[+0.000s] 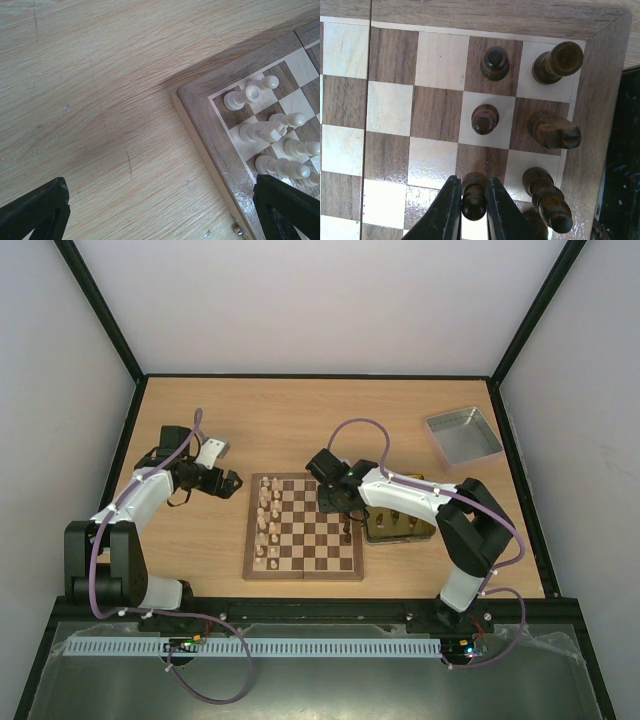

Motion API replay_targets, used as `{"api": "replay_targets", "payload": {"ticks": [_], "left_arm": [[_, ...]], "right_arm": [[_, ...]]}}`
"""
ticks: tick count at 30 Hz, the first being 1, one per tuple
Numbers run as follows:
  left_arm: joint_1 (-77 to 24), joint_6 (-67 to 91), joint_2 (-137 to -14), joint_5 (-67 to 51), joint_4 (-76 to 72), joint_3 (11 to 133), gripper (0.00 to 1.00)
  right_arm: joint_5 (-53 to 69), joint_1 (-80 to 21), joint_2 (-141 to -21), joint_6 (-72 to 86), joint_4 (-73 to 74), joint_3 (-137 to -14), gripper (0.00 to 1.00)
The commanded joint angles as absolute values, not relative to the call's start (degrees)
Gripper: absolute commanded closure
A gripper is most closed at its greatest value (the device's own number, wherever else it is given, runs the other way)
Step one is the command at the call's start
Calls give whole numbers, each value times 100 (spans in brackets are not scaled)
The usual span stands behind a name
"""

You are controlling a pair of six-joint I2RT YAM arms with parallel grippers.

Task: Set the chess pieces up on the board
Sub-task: Place the chess piece on the chessboard.

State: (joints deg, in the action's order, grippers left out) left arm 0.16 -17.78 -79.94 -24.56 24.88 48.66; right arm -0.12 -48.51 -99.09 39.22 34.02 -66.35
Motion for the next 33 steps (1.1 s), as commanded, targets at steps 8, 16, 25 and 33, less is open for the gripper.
{"api": "replay_targets", "payload": {"ticks": [8,16,25,33], "left_arm": [[-17,-1837,-8095,-2485,2479,4842,0],[-18,-1837,-8120,-2486,2468,4848,0],[-29,-1837,-8130,-2470,2464,4847,0],[-26,-1837,-8128,-2461,2452,4835,0]], "right_arm": [[-127,-4887,-9985,3898,3437,-6651,86],[-101,-4884,-10020,3876,3424,-6651,83],[-88,-4887,-10034,3876,3397,-6669,85],[-105,-4887,-10049,3873,3362,-6637,88]]}}
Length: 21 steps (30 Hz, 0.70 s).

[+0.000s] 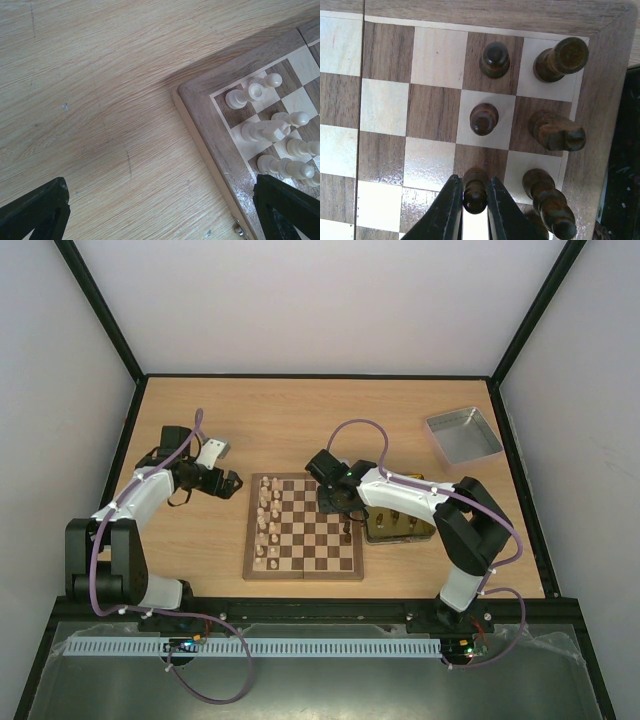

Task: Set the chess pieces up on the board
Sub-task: Place the chess piece on the chessboard.

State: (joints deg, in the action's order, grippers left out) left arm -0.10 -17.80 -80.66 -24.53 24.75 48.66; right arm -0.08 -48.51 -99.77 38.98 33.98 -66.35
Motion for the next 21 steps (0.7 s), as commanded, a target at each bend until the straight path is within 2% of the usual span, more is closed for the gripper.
{"api": "replay_targets", "payload": {"ticks": [1,9,21], "left_arm": [[-26,-1837,-8123,-2461,2457,4834,0],[-27,-1837,-8130,-2452,2458,4836,0],[-26,-1837,-8139,-2452,2462,4834,0]], "right_arm": [[-110,-4887,-10047,3872,3361,-6635,88],[-132,-4887,-10078,3874,3331,-6633,88],[-121,-4887,-10002,3885,3362,-6710,81]]}}
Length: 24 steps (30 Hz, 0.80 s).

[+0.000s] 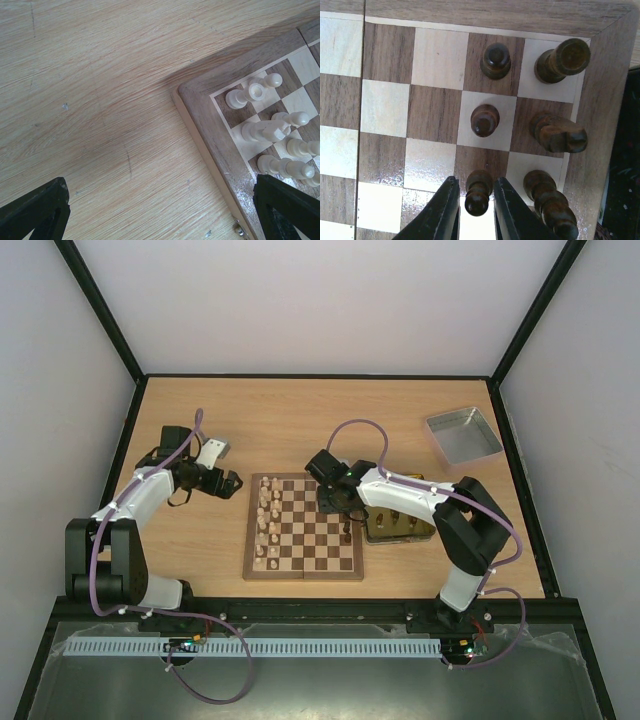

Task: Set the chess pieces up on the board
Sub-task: Place the chess piece on the chessboard.

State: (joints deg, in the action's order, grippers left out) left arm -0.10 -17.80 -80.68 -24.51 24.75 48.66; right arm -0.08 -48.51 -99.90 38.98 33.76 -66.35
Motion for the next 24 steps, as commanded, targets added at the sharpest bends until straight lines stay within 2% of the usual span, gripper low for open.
{"api": "replay_targets", "payload": {"ticks": [1,24], "left_arm": [[-27,-1837,-8140,-2453,2461,4838,0],[-52,-1828,-8152,-2446,2463,4856,0]], "right_arm": [[-125,-4887,-10012,3880,3361,-6710,81],[-139,-4887,-9934,3874,3435,-6751,81]]}}
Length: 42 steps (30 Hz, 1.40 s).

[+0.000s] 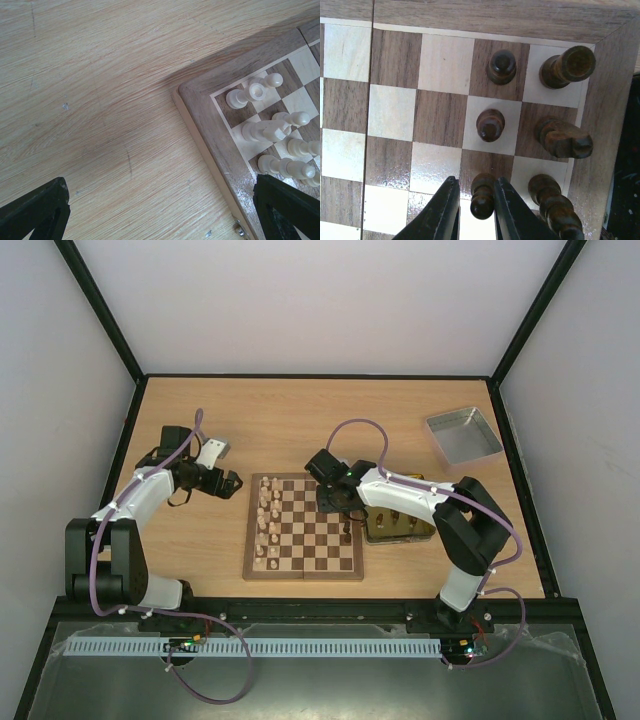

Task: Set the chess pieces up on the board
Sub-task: Place the chess piece on the chessboard, then pick up the chess piece from the storage box.

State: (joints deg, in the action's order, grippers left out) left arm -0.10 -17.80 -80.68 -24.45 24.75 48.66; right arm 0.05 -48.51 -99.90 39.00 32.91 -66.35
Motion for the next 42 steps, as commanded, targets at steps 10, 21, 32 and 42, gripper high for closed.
{"api": "replay_targets", "payload": {"ticks": [10,21,32,42], "left_arm": [[-70,-1828,-8142,-2435,2471,4856,0],[-70,-1819,-8110,-2422,2492,4862,0],[-70,-1819,-8097,-2455,2504,4867,0],[-87,-1824,-8079,-2467,2503,4860,0]], "right_arm": [[-269,-4887,-9524,3899,3876,-7076,80],[-626,-4834,-8739,3845,4711,-6977,79],[203,-3448,-8167,3186,5271,-6211,77],[898,-3086,-8578,3241,4888,-5689,74]]}}
